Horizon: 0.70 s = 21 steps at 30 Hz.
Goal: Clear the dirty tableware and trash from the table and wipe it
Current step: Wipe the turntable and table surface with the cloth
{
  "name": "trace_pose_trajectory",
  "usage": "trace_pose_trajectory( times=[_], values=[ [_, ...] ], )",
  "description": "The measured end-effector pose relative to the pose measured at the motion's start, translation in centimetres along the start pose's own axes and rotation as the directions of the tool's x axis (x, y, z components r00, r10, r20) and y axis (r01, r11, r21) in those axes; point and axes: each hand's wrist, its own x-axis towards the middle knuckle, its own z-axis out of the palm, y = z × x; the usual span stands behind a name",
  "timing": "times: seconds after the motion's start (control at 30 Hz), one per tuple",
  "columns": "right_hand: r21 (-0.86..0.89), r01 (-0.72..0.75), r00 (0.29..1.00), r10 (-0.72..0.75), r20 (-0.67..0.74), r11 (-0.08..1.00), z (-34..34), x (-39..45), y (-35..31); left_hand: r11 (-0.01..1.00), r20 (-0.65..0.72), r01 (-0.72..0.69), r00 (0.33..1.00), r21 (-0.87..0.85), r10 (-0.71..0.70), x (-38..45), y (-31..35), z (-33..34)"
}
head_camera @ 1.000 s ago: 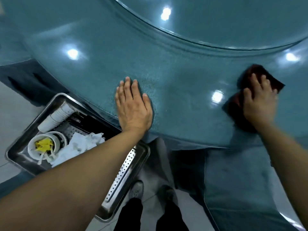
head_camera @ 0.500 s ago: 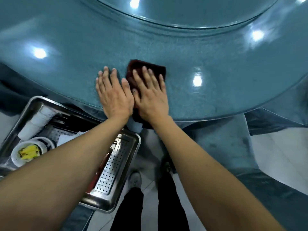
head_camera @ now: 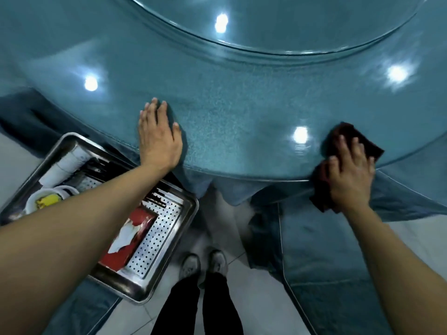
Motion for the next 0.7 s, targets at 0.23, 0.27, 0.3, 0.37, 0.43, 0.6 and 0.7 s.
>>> trace_pose_trajectory(
  times=[0.23, 0.27, 0.3, 0.37, 0.43, 0.6, 0.7],
  values=[
    [0.009, -0.066, 0.998, 0.066, -0.015, 0.998, 1.6, 1.8, -6.1, 0.997, 0.008, 0.017, 1.000, 0.081, -0.018, -7.3, -1.9, -1.8],
    [0.006, 0.025, 1.000, -0.025, -0.002, 1.000, 2.1, 1.6, -8.5, 0.996, 0.008, 0.008, 1.000, 0.091, -0.009, -8.1, -2.5, -2.1],
    [0.003, 0.135, 0.991, -0.135, 0.008, 0.991, 2.7, 1.3, -11.1, 0.996, 0.012, 0.008, 1.000, 0.094, -0.009, -8.8, -3.1, -2.5],
    [0.003, 0.343, 0.939, -0.343, 0.034, 0.939, 4.3, 1.2, -17.0, 0.996, 0.028, 0.023, 0.999, 0.083, -0.026, -9.9, -3.9, -2.9],
    [0.028, 0.471, 0.879, -0.472, 0.075, 0.882, 5.8, 2.4, -22.9, 0.997, 0.049, 0.011, 0.999, 0.081, -0.015, -10.8, -4.2, -3.4],
    [0.085, 0.644, 0.746, -0.649, 0.149, 0.760, 8.9, 5.6, -37.1, 0.993, 0.118, -0.064, 0.992, 0.101, 0.052, -9.9, -6.0, -4.6],
    [0.140, 0.805, 0.545, -0.812, 0.209, 0.577, 10.3, 3.7, -44.0, 0.987, 0.155, -0.100, 0.985, 0.129, 0.079, -9.6, -7.0, -5.5]
  ],
)
